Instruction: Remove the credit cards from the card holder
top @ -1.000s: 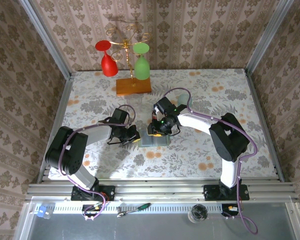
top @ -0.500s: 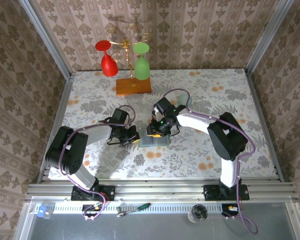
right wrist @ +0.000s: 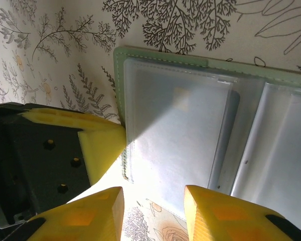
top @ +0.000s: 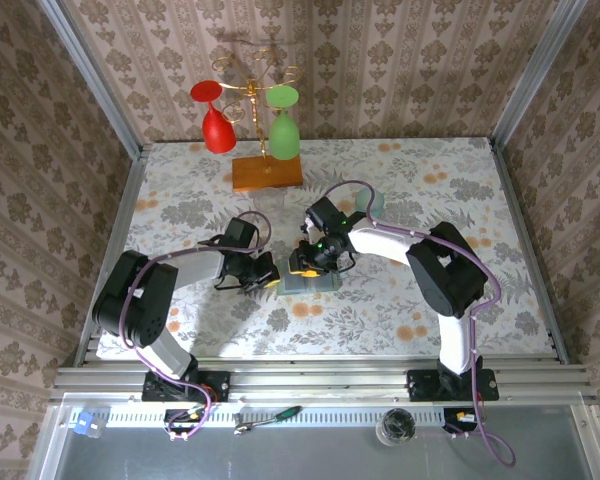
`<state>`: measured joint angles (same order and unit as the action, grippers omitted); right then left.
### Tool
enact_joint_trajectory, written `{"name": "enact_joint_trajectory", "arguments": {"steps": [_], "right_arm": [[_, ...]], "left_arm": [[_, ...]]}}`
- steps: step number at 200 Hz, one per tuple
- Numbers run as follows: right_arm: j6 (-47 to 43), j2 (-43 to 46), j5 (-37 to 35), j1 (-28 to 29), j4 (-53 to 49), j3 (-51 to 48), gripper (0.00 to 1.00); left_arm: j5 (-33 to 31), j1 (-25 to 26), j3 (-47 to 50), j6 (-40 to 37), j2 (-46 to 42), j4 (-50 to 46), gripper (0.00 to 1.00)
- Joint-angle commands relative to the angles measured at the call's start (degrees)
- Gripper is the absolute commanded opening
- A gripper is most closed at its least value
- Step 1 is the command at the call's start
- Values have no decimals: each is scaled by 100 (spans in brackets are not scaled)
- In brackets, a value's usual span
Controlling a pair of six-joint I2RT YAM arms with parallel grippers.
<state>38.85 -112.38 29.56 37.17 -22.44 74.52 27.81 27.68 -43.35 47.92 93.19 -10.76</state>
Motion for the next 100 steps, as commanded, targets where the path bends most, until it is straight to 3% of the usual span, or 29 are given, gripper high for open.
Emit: {"name": "enact_joint_trajectory", "arguments": {"steps": [1, 100], "right_arm": [[66, -118, 207, 45, 14, 180, 37], [97, -395, 144, 133, -41, 329, 34]], "left_arm": [[55, -24, 81, -59, 44, -121, 0], [24, -16, 143, -28, 4, -66, 0]]}}
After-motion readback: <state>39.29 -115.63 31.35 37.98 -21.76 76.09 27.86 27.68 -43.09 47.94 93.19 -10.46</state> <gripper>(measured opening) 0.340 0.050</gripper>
